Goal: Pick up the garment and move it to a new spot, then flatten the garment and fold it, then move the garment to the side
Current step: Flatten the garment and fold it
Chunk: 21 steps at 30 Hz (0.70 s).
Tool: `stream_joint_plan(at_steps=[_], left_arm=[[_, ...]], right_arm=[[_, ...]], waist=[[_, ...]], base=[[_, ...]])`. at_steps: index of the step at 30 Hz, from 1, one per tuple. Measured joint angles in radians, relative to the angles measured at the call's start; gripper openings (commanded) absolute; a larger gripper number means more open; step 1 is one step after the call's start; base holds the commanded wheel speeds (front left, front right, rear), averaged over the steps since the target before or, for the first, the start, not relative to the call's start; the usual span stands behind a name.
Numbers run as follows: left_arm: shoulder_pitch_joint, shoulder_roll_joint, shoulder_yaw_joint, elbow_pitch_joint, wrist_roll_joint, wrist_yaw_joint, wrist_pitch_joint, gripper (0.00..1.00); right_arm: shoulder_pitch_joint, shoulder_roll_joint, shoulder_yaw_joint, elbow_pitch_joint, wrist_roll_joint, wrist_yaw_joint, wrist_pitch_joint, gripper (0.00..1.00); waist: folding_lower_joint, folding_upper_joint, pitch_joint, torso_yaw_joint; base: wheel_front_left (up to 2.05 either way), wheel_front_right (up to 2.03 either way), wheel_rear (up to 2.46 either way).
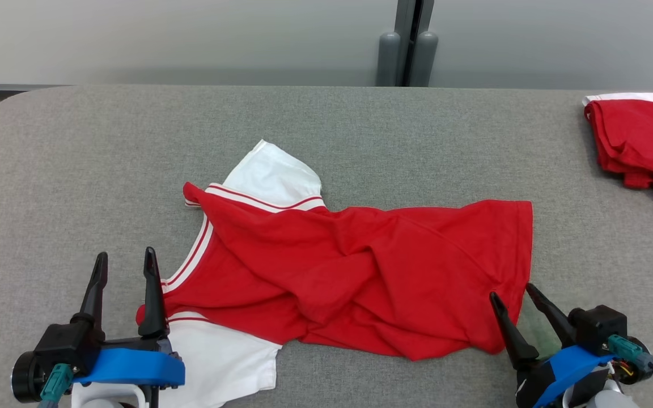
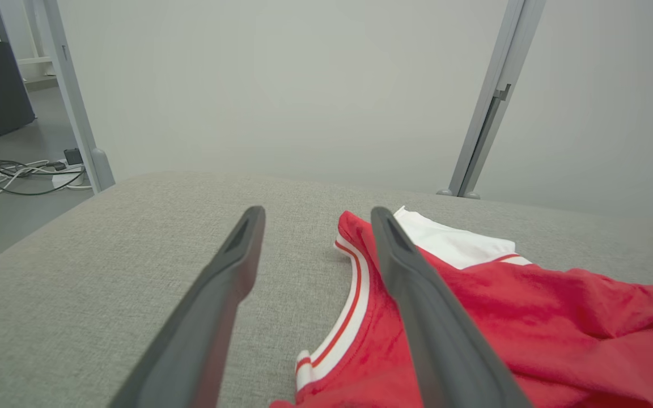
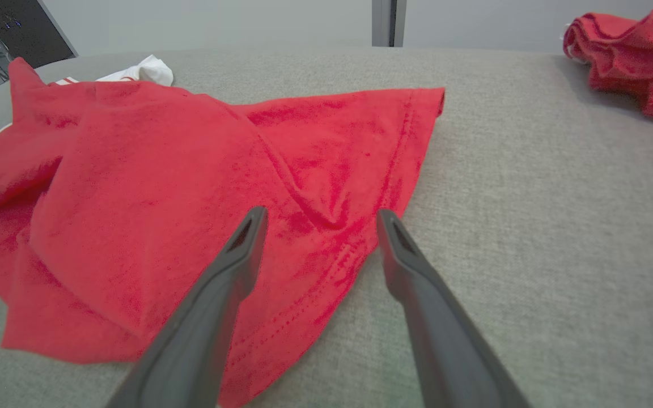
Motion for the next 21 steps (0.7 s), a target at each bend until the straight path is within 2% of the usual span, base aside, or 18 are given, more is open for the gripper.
stream_joint_plan(at_steps=[21], left_arm=[[0.005,0.000,-0.010,-0.008,0.000,0.005,0.000,1.00]], right_arm=[[0.016,0.033,0.006,0.067,0.058,0.000,-0.002,1.00]], waist=[[0.0000,0.0000,0.009,-0.006]], base=[[0.00,0.00,0.00]])
